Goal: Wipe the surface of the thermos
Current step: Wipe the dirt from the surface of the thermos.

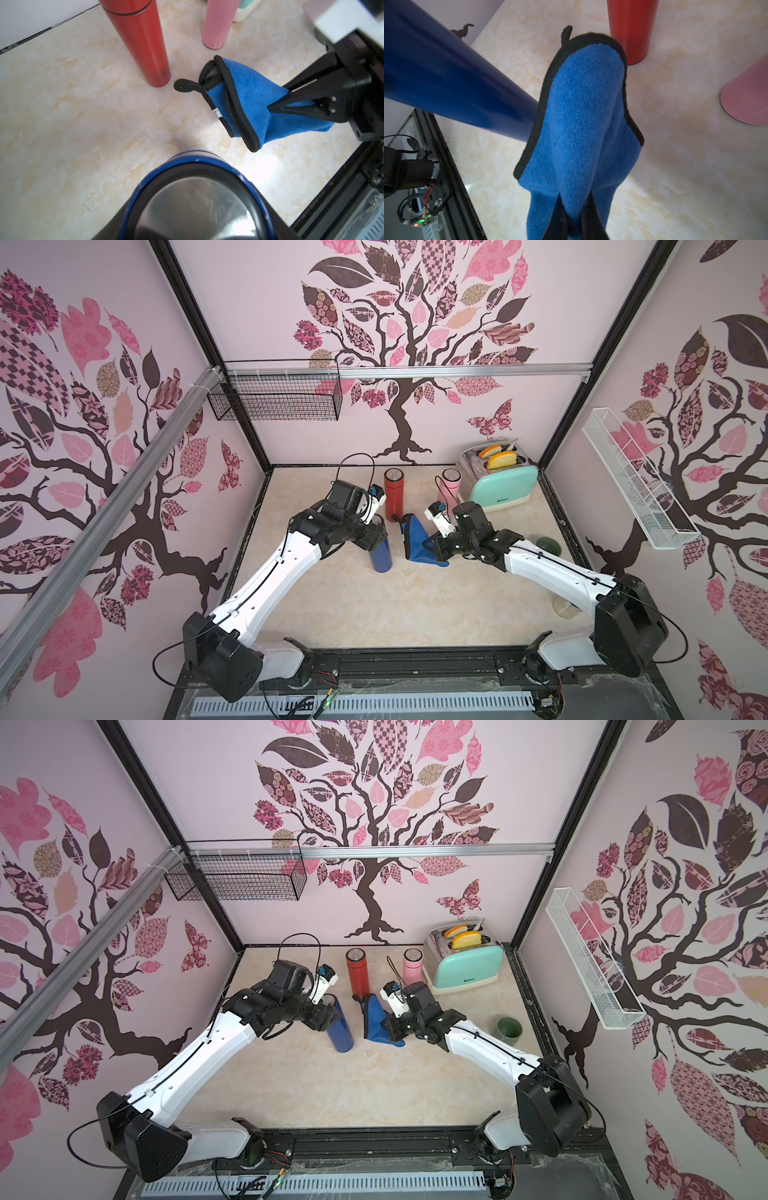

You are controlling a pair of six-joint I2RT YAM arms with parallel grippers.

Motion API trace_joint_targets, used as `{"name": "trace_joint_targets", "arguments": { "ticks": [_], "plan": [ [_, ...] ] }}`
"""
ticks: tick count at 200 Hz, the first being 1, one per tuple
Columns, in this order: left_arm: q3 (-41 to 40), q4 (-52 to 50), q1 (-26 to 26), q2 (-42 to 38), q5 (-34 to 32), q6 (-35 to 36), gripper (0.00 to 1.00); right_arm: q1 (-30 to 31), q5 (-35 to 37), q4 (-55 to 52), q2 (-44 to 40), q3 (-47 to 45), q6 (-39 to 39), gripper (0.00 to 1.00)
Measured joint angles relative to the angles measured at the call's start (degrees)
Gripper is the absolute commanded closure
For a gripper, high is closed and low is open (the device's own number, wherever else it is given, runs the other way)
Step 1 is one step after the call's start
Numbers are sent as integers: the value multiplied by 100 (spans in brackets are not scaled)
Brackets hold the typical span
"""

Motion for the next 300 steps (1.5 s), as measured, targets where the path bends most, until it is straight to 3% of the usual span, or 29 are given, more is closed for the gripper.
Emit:
{"name": "trace_joint_targets", "arguments": {
  "ticks": [126, 186, 263, 300],
  "plan": [
    [-686, 374, -796, -2, -516, 636, 100, -236, -2035, 2024, 127, -116, 1285, 100],
    [-1425, 966, -809, -647, -660, 334, 100, -243, -2559, 2601, 385, -350, 1628, 100],
    [-1513, 1115, -809, -678, -728, 144, 100, -240, -2953, 3042, 531, -389, 1917, 100],
    [-1537, 1191, -809, -664, -734, 94, 100, -173, -3032, 3497, 1005, -358, 2020, 100]
  ]
}}
